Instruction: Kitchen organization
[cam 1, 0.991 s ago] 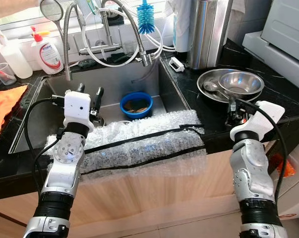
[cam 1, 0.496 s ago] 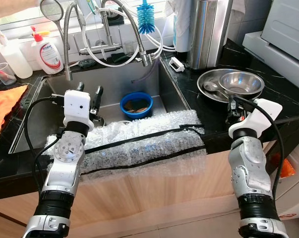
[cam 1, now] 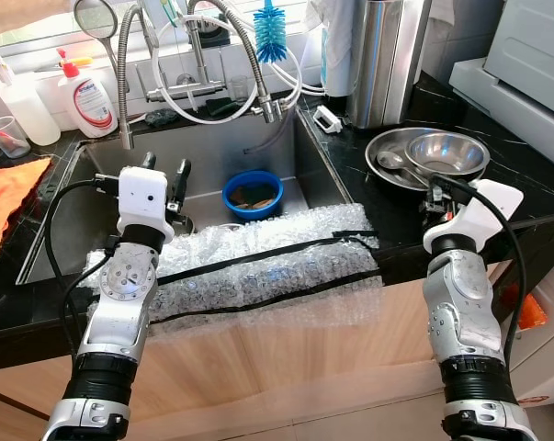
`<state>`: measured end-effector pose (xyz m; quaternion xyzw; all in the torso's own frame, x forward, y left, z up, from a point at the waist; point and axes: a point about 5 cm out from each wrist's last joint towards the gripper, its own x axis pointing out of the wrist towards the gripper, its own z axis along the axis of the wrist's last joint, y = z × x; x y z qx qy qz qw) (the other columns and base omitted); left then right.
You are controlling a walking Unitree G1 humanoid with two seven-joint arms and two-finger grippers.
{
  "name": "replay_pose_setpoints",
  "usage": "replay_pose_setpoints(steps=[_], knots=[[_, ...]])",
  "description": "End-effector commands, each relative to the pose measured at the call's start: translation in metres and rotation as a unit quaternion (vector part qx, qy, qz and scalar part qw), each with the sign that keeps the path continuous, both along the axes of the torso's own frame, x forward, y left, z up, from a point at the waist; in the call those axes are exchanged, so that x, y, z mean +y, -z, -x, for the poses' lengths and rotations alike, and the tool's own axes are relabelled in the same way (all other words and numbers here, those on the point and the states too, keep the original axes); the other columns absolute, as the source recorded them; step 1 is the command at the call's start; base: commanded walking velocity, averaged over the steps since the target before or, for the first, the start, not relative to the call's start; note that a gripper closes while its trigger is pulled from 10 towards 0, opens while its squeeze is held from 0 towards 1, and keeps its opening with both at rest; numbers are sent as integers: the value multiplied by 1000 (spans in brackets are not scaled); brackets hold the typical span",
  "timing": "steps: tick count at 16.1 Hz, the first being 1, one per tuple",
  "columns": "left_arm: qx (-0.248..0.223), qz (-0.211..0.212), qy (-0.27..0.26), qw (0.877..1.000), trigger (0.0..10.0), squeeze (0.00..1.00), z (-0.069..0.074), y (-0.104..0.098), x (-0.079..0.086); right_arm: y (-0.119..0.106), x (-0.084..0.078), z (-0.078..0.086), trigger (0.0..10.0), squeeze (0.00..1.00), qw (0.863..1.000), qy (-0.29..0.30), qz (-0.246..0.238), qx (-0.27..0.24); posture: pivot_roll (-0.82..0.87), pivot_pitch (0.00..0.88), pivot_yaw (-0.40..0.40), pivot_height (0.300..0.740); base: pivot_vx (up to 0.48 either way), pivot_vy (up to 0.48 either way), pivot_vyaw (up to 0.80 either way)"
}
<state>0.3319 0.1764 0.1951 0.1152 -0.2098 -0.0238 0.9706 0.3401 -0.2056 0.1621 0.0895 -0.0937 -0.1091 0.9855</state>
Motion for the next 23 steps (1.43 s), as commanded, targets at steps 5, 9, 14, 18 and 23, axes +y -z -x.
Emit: replay_pose_setpoints(steps=[5, 9, 14, 18, 23], knots=[[-5, -11, -2, 1000, 10000, 0, -2, -3, 0, 0, 5, -4, 10000, 0, 1000, -9, 1, 9, -162, 0, 92, 740, 0, 0, 0], [-3, -11, -1, 1000, 10000, 0, -2, -2, 0, 4, 8, -4, 10000, 0, 1000, -15, 2, 22, -162, 0, 92, 740, 0, 0, 0], [-5, -11, -1, 1000, 10000, 0, -2, -3, -1, 6, 11, -4, 10000, 0, 999, -24, 2, 27, -162, 0, 92, 740, 0, 0, 0], [-7, -11, 0, 1000, 10000, 0, -3, -4, -2, 2, 12, -5, 0, 0, 999, -30, 2, 20, -161, 0, 91, 740, 0, 0, 0], [-8, -10, -2, 1000, 10000, 0, -3, -4, -1, 0, 19, -5, 0, 0, 999, -52, -1, 9, -160, 0, 90, 740, 0, 0, 0]])
